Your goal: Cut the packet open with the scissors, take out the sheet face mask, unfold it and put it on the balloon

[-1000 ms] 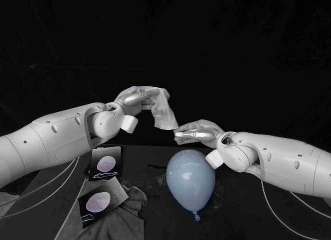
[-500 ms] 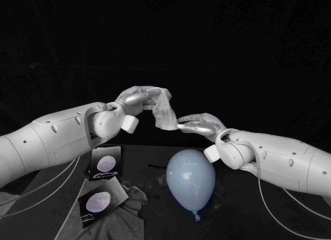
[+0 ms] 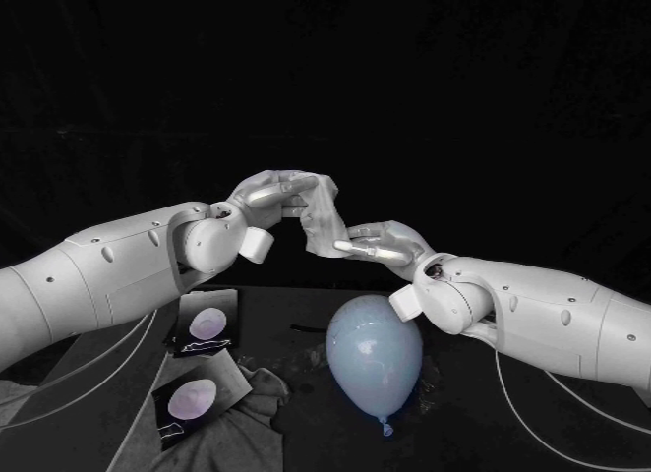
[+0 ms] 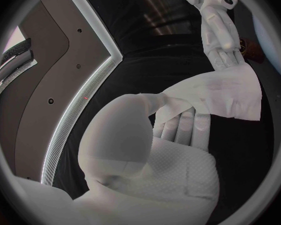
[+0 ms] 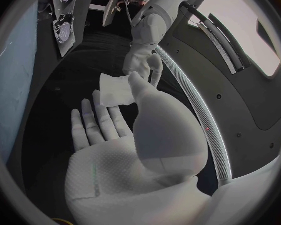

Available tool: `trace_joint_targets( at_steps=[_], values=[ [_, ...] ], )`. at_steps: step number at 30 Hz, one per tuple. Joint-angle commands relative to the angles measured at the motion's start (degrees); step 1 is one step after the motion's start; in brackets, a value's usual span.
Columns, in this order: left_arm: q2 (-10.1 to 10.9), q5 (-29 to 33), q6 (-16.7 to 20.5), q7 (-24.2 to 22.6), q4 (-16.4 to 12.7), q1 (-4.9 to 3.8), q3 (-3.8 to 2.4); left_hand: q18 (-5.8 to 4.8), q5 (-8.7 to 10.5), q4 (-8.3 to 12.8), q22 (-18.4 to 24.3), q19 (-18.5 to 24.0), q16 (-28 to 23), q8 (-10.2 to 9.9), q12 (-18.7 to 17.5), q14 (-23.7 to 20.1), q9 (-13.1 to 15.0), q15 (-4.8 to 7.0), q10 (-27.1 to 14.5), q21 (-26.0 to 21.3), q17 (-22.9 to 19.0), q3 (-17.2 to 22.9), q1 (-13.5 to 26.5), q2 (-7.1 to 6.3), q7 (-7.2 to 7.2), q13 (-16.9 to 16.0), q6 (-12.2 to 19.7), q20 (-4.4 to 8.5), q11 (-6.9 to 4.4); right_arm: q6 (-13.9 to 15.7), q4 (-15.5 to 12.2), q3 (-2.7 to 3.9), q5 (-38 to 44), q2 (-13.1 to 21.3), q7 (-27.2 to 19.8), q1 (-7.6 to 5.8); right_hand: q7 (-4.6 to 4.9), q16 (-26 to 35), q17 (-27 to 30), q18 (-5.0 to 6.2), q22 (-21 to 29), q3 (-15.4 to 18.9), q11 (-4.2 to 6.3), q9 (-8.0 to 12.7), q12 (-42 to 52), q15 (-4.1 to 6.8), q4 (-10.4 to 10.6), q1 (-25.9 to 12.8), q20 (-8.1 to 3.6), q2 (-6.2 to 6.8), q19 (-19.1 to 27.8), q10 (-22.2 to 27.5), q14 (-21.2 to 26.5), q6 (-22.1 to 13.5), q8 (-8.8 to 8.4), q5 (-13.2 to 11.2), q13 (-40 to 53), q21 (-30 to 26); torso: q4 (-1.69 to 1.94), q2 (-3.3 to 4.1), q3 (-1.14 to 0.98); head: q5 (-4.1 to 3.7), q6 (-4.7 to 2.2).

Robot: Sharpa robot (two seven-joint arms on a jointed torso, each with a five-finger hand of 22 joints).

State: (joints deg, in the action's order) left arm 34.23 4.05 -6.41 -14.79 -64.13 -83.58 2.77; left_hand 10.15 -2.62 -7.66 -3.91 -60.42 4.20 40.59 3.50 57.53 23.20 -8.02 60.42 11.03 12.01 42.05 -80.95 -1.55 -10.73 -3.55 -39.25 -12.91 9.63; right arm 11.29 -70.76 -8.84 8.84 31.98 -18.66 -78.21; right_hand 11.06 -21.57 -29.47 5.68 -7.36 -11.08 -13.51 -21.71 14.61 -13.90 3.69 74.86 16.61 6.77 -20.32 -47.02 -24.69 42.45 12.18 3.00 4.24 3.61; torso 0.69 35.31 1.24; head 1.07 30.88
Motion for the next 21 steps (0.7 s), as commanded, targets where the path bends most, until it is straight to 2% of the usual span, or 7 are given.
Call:
trace_joint_targets(
  at_steps=[1,8,9,13,16,18,21],
  values=[
    [-0.17,0.27,-0.94,-0.27,0.00,-0.14,-0.08,0.44,-0.17,0.03,0.02,-0.34,-0.06,0.21,0.15,-0.18,7.24,0.21,0.09,0.16,-0.06,0.25,0.19,0.58,-1.42,-0.07,-0.03,0.05,0.12,-2.45,-0.14,0.15,-3.79,-0.15,-2.37,-0.09,0.96,-0.43,-0.15,0.69,0.03,0.58,0.02,-0.05,0.41,0.15,0.07,0.06,0.20,-0.75,-0.07,-0.66,-0.58,0.68,0.29,-0.25,-0.15,-0.23,-0.02,0.01,0.05,-0.05,-0.13],
    [-0.10,0.25,-0.81,-0.22,0.00,-0.15,-0.08,0.44,-0.17,0.03,0.03,-0.34,-0.05,0.25,0.16,-0.17,7.27,0.21,0.13,0.15,-0.06,0.24,0.22,0.55,-1.42,-0.08,-0.02,0.05,0.12,-2.45,-0.28,0.50,-5.91,-0.50,-3.55,-0.14,0.33,-1.64,-0.45,1.33,-0.58,0.87,0.63,0.02,1.32,0.82,-0.16,2.11,0.19,-2.66,-2.35,-3.12,-2.76,3.01,0.81,-0.24,-0.28,0.46,0.04,0.03,-0.01,-0.08,-0.15],
    [-0.10,0.25,-0.81,-0.22,0.00,-0.15,-0.08,0.44,-0.17,0.03,0.03,-0.34,-0.05,0.25,0.16,-0.17,7.27,0.21,0.13,0.15,-0.06,0.24,0.22,0.55,-1.42,-0.08,-0.02,0.05,0.12,-2.35,-0.24,0.55,-6.04,-0.55,-3.67,-0.15,-0.35,-2.02,-0.54,1.55,-0.75,-0.71,1.06,0.12,1.62,1.13,-1.23,4.66,0.17,-4.31,-2.98,-3.98,-3.53,3.60,0.86,-0.16,-0.27,0.66,0.02,0.03,0.00,-0.09,-0.17],
    [-0.11,0.25,-0.78,-0.24,-0.01,-0.15,-0.08,0.43,-0.17,0.02,0.03,-0.34,-0.04,0.28,0.17,-0.15,7.29,0.22,0.16,0.13,-0.06,0.24,0.24,0.56,-1.42,-0.08,-0.03,0.06,0.11,-2.06,0.05,0.69,-6.39,-0.82,-3.90,-0.16,-0.74,-2.34,-0.51,1.97,-0.83,-3.16,1.54,0.65,1.46,1.54,-2.47,7.30,0.20,-5.93,-3.52,-4.93,-4.44,4.58,0.51,-0.22,-0.53,0.82,-0.01,0.03,0.02,0.03,-0.13],
    [-0.13,0.25,-0.76,-0.25,-0.01,-0.15,-0.08,0.43,-0.17,0.02,0.03,-0.34,-0.04,0.28,0.17,-0.15,7.29,0.22,0.16,0.13,-0.06,0.24,0.24,0.56,-1.42,-0.08,-0.03,0.06,0.11,-1.94,0.27,0.73,-6.46,-1.05,-3.76,-0.17,-0.26,-2.79,-0.54,2.39,-0.96,-5.76,2.45,0.99,1.43,2.13,-3.33,8.67,0.17,-6.81,-4.15,-6.41,-5.65,5.93,0.50,-0.20,-0.59,1.01,-0.03,0.03,0.03,0.09,-0.09],
    [-0.15,0.25,-0.75,-0.25,0.01,-0.15,-0.08,0.43,-0.17,0.02,0.04,-0.35,-0.04,0.31,0.18,-0.14,7.31,0.22,0.18,0.12,-0.06,0.24,0.26,0.55,-1.42,-0.08,-0.03,0.06,0.10,-1.83,0.43,0.75,-6.48,-1.23,-3.59,-0.18,0.42,-3.24,-0.51,3.03,-1.08,-8.54,3.19,1.32,1.17,2.77,-3.77,8.85,0.20,-7.02,-4.78,-7.96,-7.07,7.08,0.46,-0.21,-0.66,1.20,-0.02,0.03,0.03,0.06,-0.04],
    [-0.20,0.25,-0.73,-0.26,0.03,-0.15,-0.08,0.43,-0.17,0.01,0.05,-0.35,-0.03,0.33,0.18,-0.13,7.33,0.22,0.20,0.11,-0.06,0.24,0.28,0.54,-1.43,-0.08,-0.03,0.06,0.10,-1.74,0.56,0.77,-6.50,-1.41,-3.42,-0.18,0.71,-3.18,-0.28,3.42,-1.10,-11.65,3.66,1.51,0.93,3.10,-4.22,8.49,0.24,-6.93,-5.09,-9.60,-7.75,8.40,0.65,-0.21,-0.60,1.29,-0.04,0.00,0.04,0.08,-0.07]
  ],
)
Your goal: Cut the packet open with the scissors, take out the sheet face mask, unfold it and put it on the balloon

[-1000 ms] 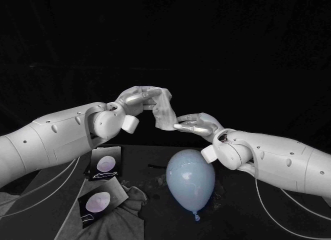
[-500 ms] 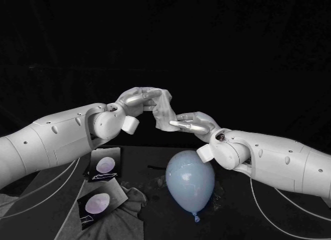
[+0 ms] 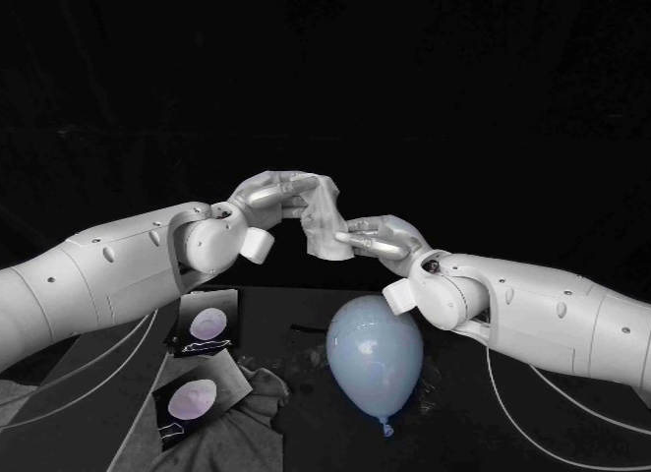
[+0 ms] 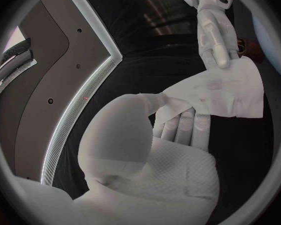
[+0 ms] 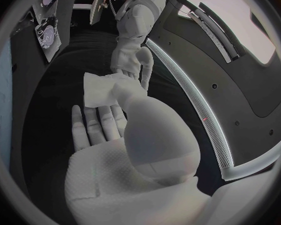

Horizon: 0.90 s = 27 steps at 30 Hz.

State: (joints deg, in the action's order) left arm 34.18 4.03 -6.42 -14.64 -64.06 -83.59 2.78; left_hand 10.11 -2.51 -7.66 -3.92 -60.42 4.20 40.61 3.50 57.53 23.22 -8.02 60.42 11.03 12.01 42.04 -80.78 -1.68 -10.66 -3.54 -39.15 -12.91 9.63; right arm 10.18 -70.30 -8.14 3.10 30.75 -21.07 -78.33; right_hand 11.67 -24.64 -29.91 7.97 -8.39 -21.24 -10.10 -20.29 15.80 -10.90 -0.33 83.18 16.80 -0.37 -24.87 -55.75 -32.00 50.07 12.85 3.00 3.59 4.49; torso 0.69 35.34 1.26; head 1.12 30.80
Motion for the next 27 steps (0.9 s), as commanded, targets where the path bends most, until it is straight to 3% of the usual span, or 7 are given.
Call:
trace_joint_targets(
  at_steps=[1,6,10,15,19,27],
  values=[
    [-0.17,0.26,-0.72,-0.41,-0.03,-0.13,-0.09,0.46,-0.28,0.01,0.05,-0.35,-0.03,0.31,0.18,-0.14,7.31,0.22,0.20,0.11,-0.06,0.24,0.11,0.68,-1.50,-0.08,-0.13,0.06,0.10,-0.59,0.11,0.07,-0.76,-0.21,-1.00,-0.06,0.12,-0.11,0.20,1.19,-0.09,-2.12,0.31,0.10,-0.28,0.14,-0.24,0.06,0.04,0.10,-0.67,-1.19,-0.59,1.03,0.04,-0.21,0.06,0.44,-0.03,-0.04,0.00,0.03,0.02],
    [-0.24,0.24,-0.64,-0.38,0.05,-0.13,-0.09,0.46,-0.28,0.01,0.06,-0.35,-0.03,0.33,0.18,-0.13,7.33,0.22,0.21,0.10,-0.07,0.24,0.13,0.67,-1.51,-0.09,-0.13,0.07,0.10,-0.23,0.17,0.08,-1.10,-0.30,-1.07,-0.06,-0.02,0.01,0.64,1.60,-0.29,-6.92,0.88,0.00,-0.07,0.54,-1.40,-1.04,0.06,0.21,-1.73,-3.74,-1.95,2.62,0.69,-0.23,0.27,0.79,0.00,-0.03,-0.02,0.03,-0.04],
    [-0.22,0.10,-0.52,-0.36,0.08,-0.13,-0.09,0.46,-0.28,0.01,0.06,-0.35,-0.03,0.35,0.18,-0.12,7.34,0.22,0.23,0.09,-0.07,0.24,0.14,0.66,-1.51,-0.09,-0.13,0.07,0.09,0.38,0.12,0.08,-1.82,-0.28,-1.38,-0.06,0.05,0.34,0.97,1.64,-0.29,-8.99,0.85,0.18,-0.27,0.56,-2.46,-1.94,0.06,1.18,-2.01,-3.99,-2.26,2.01,0.34,-0.22,0.28,0.91,-0.04,0.01,-0.02,-0.01,-0.20],
    [-0.17,0.01,-0.39,-0.37,0.11,-0.13,-0.09,0.46,-0.28,0.01,0.06,-0.35,-0.03,0.35,0.18,-0.12,7.34,0.22,0.23,0.09,-0.07,0.24,0.14,0.66,-1.51,-0.09,-0.13,0.07,0.09,0.78,0.06,0.09,-2.15,-0.22,-1.54,-0.06,-0.11,0.38,1.09,1.67,-0.33,-10.13,1.04,0.03,-0.07,0.64,-3.06,-2.42,0.05,1.33,-2.29,-4.61,-2.70,2.65,0.70,-0.22,0.41,1.01,-0.06,0.00,-0.04,0.07,-0.11],
    [-0.20,-0.02,-0.25,-0.41,0.19,-0.13,-0.09,0.46,-0.28,0.01,0.06,-0.35,-0.03,0.35,0.18,-0.12,7.34,0.22,0.23,0.09,-0.07,0.24,0.14,0.66,-1.51,-0.09,-0.13,0.07,0.09,1.08,0.07,0.09,-1.89,-0.17,-1.45,-0.06,-0.79,0.31,1.32,2.12,-1.38,-11.72,2.02,-0.78,1.89,1.14,-4.13,-2.67,0.03,0.62,-5.95,-7.36,-3.95,5.14,2.51,-0.22,1.27,2.20,-0.09,-0.03,-0.01,0.09,-0.04],
    [-0.28,-0.03,0.13,-0.68,0.48,-0.13,-0.09,0.45,-0.28,0.01,0.07,-0.35,-0.02,0.41,0.20,-0.10,7.39,0.23,0.28,0.06,-0.07,0.24,0.18,0.64,-1.54,-0.09,-0.15,0.08,0.09,1.48,0.07,0.09,1.15,0.10,-0.12,-0.06,-1.71,0.70,1.82,2.49,-2.09,-11.51,2.90,-2.71,5.23,1.75,-2.78,-6.84,-0.09,0.26,-8.94,-8.92,-5.16,6.16,5.92,-0.22,3.21,3.93,-0.07,-0.05,-0.01,0.05,-0.01]
  ],
)
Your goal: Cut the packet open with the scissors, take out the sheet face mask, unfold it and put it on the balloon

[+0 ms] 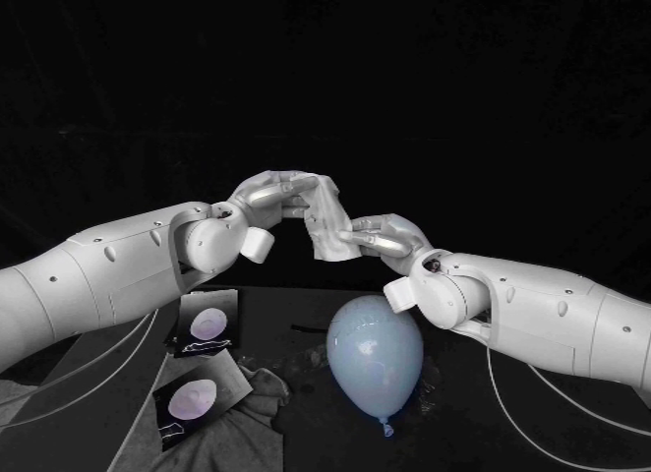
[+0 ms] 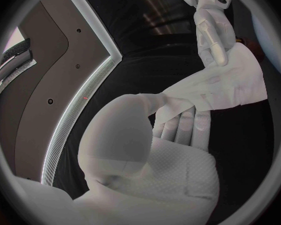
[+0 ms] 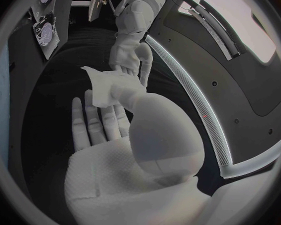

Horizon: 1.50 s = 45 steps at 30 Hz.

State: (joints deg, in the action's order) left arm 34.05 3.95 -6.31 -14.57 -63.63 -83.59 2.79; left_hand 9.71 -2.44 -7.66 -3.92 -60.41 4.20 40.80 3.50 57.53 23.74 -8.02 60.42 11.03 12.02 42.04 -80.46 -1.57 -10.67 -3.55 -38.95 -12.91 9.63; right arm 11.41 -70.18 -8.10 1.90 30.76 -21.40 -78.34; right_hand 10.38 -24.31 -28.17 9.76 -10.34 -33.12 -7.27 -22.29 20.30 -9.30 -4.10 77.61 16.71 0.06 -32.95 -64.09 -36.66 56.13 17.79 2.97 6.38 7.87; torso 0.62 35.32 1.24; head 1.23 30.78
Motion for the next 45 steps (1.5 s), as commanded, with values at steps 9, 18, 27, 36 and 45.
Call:
trace_joint_targets(
  at_steps=[9,18,27,36,45],
  values=[
    [-0.19,0.07,0.53,-1.11,0.40,-0.13,-0.10,0.85,-0.34,-0.02,0.08,-0.36,-0.02,0.27,0.20,-0.09,6.90,0.23,0.32,0.03,-0.07,0.26,-0.10,0.55,-1.55,-0.09,-0.35,0.08,0.09,2.16,0.10,0.04,6.07,0.66,2.31,-0.12,-1.74,-0.60,-0.16,0.98,-1.23,1.81,1.12,-2.56,4.04,1.30,5.88,-6.19,-0.74,0.15,-5.44,-2.64,-3.51,0.71,4.85,-0.23,2.62,3.51,-0.02,0.00,0.02,-0.04,0.00],
    [-0.24,0.09,0.97,-1.33,0.69,-0.13,-0.10,0.85,-0.34,-0.05,0.09,-0.35,-0.02,0.32,0.21,-0.08,6.93,0.23,0.35,0.01,-0.08,0.27,-0.06,0.57,-1.56,-0.09,-0.36,0.07,0.10,2.19,0.15,0.01,9.48,1.05,4.75,-0.19,-2.27,-0.90,-0.25,0.94,-1.69,4.13,1.53,-2.80,5.22,1.83,10.55,-9.47,-1.34,2.10,-7.35,-3.31,-4.71,1.24,6.30,-0.19,3.60,4.83,-0.01,0.00,0.00,-0.05,0.10],
    [-0.34,0.21,1.89,-1.75,1.02,-0.12,-0.10,0.85,-0.35,-0.08,0.10,-0.36,-0.01,0.36,0.21,-0.06,6.97,0.23,0.38,-0.02,-0.08,0.29,-0.03,0.60,-1.57,-0.09,-0.36,0.08,0.10,0.23,0.10,-0.04,12.62,1.44,7.02,-0.21,-2.33,-0.75,-0.22,0.88,-1.89,6.65,1.58,-2.49,5.87,1.93,14.02,-11.35,-1.56,4.16,-8.05,-3.12,-4.86,1.36,6.77,-0.15,4.32,5.45,0.00,0.00,0.01,-0.06,0.11],
    [-0.39,0.57,3.11,-2.42,1.54,-0.12,-0.10,0.85,-0.35,-0.10,0.11,-0.36,0.01,0.40,0.20,-0.02,7.00,0.24,0.40,-0.04,-0.07,0.33,0.00,0.64,-1.57,-0.09,-0.35,0.08,0.10,-0.30,-0.01,-0.10,14.78,2.03,7.85,-0.21,-2.91,-0.62,-0.20,0.89,-1.98,3.56,2.15,-2.35,5.91,2.20,9.63,-3.86,-1.74,3.69,-8.16,-2.48,-4.98,0.79,7.26,-0.13,4.70,5.78,-0.01,0.00,0.02,0.02,0.08],
    [-0.31,0.76,3.53,-2.60,1.77,-0.12,-0.10,0.85,-0.35,-0.11,0.11,-0.37,0.02,0.44,0.19,0.01,7.04,0.25,0.41,-0.06,-0.07,0.36,0.01,0.67,-1.56,-0.09,-0.34,0.08,0.09,0.41,-0.18,-0.14,15.71,2.43,8.12,-0.20,-1.51,0.09,0.21,0.73,-2.76,-0.29,1.53,-3.01,5.32,1.64,2.68,1.68,-1.63,3.88,-8.37,-1.33,-5.09,-0.84,8.66,-0.17,4.78,7.04,0.03,0.04,0.00,-0.12,0.07]
  ],
)
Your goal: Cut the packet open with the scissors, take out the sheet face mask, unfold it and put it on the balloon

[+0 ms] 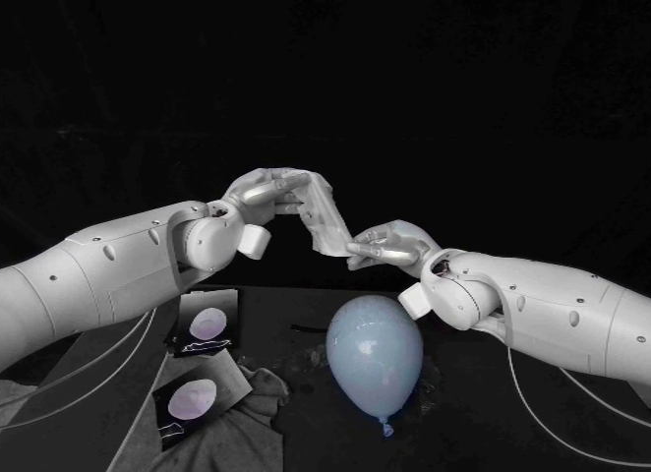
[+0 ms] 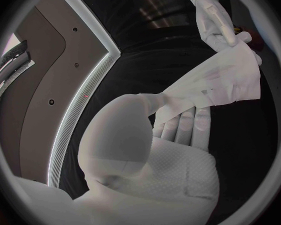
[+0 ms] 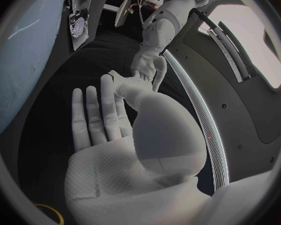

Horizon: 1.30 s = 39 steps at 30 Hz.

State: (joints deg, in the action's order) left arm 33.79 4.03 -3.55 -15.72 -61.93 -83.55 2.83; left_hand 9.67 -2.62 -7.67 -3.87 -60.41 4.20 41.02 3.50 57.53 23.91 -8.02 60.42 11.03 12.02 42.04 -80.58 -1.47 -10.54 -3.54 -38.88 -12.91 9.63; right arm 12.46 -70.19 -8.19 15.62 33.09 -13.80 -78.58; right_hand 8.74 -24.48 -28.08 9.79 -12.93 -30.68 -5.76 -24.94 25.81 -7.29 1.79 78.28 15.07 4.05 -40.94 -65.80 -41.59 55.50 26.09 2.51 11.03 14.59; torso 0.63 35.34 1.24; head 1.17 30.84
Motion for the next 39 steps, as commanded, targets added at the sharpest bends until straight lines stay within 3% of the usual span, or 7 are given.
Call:
trace_joint_targets(
  at_steps=[1,12,16,19,27,33,39],
  values=[
    [-0.04,0.68,0.77,-1.47,0.08,-0.17,-0.15,0.89,-0.17,-0.11,0.07,-0.38,0.02,0.22,0.19,0.01,6.87,0.24,0.41,-0.06,-0.07,0.36,0.13,0.56,-1.69,-0.09,-0.41,0.08,0.09,-0.56,-0.22,-0.04,2.14,0.13,0.54,0.03,0.16,0.29,0.13,0.70,-0.22,-2.77,0.01,-0.38,-0.18,-0.39,-3.35,1.06,0.02,-0.13,-0.38,0.42,-0.18,-0.24,0.41,0.29,0.14,0.39,0.01,0.01,-0.01,-0.09,0.01],
    [-0.03,0.69,0.81,-1.47,0.16,-0.17,-0.15,0.89,-0.17,-0.11,0.07,-0.38,0.03,0.28,0.19,0.03,6.91,0.25,0.44,-0.09,-0.08,0.40,0.15,0.57,-1.68,-0.09,-0.40,0.08,0.08,0.24,-0.68,-0.05,3.06,0.64,0.71,0.03,1.21,1.97,1.27,0.07,-3.25,-3.74,-1.05,0.96,0.25,-1.06,-9.80,4.11,-0.31,-0.56,1.44,2.73,0.12,-0.69,-0.45,0.29,1.02,3.95,-0.02,-0.04,0.02,-0.11,0.05],
    [-0.04,0.69,0.75,-1.46,0.14,-0.17,-0.15,0.89,-0.17,-0.11,0.08,-0.38,0.03,0.29,0.19,0.04,6.93,0.25,0.45,-0.10,-0.08,0.41,0.16,0.57,-1.68,-0.09,-0.39,0.09,0.08,0.62,-0.75,-0.05,3.09,0.90,0.93,0.03,2.06,4.39,3.67,-3.27,-16.54,-4.99,-2.70,5.19,-0.69,-2.29,-16.01,5.09,-2.80,-3.32,12.22,4.58,-0.08,-1.03,-3.65,1.85,0.74,18.34,0.02,-0.01,-0.01,-0.13,0.04],
    [-0.03,0.69,0.72,-1.48,0.13,-0.17,-0.15,0.89,-0.17,-0.11,0.08,-0.38,0.03,0.29,0.19,0.04,6.93,0.25,0.45,-0.10,-0.08,0.41,0.16,0.57,-1.68,-0.09,-0.39,0.09,0.08,0.88,-0.72,-0.05,3.11,1.04,1.10,0.04,2.61,4.63,4.29,-3.70,-22.14,-6.67,-2.59,6.61,-0.58,-2.31,-16.97,3.19,-2.57,-3.91,16.94,4.75,-0.21,-0.82,-3.95,0.88,0.73,24.45,0.01,0.00,0.00,-0.13,0.08],
    [0.05,0.69,0.54,-1.42,0.08,-0.17,-0.15,0.89,-0.17,-0.11,0.08,-0.38,0.03,0.29,0.19,0.04,6.93,0.25,0.45,-0.10,-0.08,0.41,0.16,0.57,-1.68,-0.09,-0.39,0.09,0.08,0.36,-0.65,-0.10,1.07,1.48,0.92,0.04,2.43,3.80,3.63,-1.53,-19.89,-0.46,-1.97,6.94,0.00,-1.76,-12.45,-3.76,-0.89,-2.54,16.66,5.34,0.17,-1.65,-3.92,0.32,1.11,21.78,0.03,-0.01,0.01,-0.19,0.09],
    [0.09,0.65,0.12,-1.22,-0.15,-0.17,-0.15,0.89,-0.17,-0.10,0.08,-0.38,0.03,0.34,0.18,0.05,6.97,0.26,0.46,-0.12,-0.08,0.44,0.17,0.57,-1.67,-0.09,-0.38,0.09,0.07,0.71,-0.40,-0.12,-1.70,1.22,-0.19,0.04,4.71,4.40,3.12,-0.11,-15.37,2.88,-4.26,8.96,-3.20,-3.15,-7.48,-9.12,1.53,0.56,17.04,8.99,4.36,-7.03,-8.19,0.33,-0.89,15.96,0.07,-0.02,0.01,-0.19,-0.03],
    [0.14,0.55,-0.35,-1.02,-0.30,-0.17,-0.15,0.89,-0.17,-0.08,0.09,-0.38,0.03,0.39,0.18,0.06,7.02,0.26,0.48,-0.16,-0.09,0.47,0.18,0.57,-1.66,-0.08,-0.35,0.09,0.07,2.44,0.65,-0.13,-3.59,0.42,-1.21,0.04,6.19,4.50,2.44,-1.03,-11.94,4.32,-5.99,9.84,-5.68,-4.39,-4.55,-8.82,1.67,0.92,16.89,12.97,7.71,-9.50,-10.25,0.33,-3.12,11.75,0.07,0.00,0.02,-0.25,-0.06]
  ],
)
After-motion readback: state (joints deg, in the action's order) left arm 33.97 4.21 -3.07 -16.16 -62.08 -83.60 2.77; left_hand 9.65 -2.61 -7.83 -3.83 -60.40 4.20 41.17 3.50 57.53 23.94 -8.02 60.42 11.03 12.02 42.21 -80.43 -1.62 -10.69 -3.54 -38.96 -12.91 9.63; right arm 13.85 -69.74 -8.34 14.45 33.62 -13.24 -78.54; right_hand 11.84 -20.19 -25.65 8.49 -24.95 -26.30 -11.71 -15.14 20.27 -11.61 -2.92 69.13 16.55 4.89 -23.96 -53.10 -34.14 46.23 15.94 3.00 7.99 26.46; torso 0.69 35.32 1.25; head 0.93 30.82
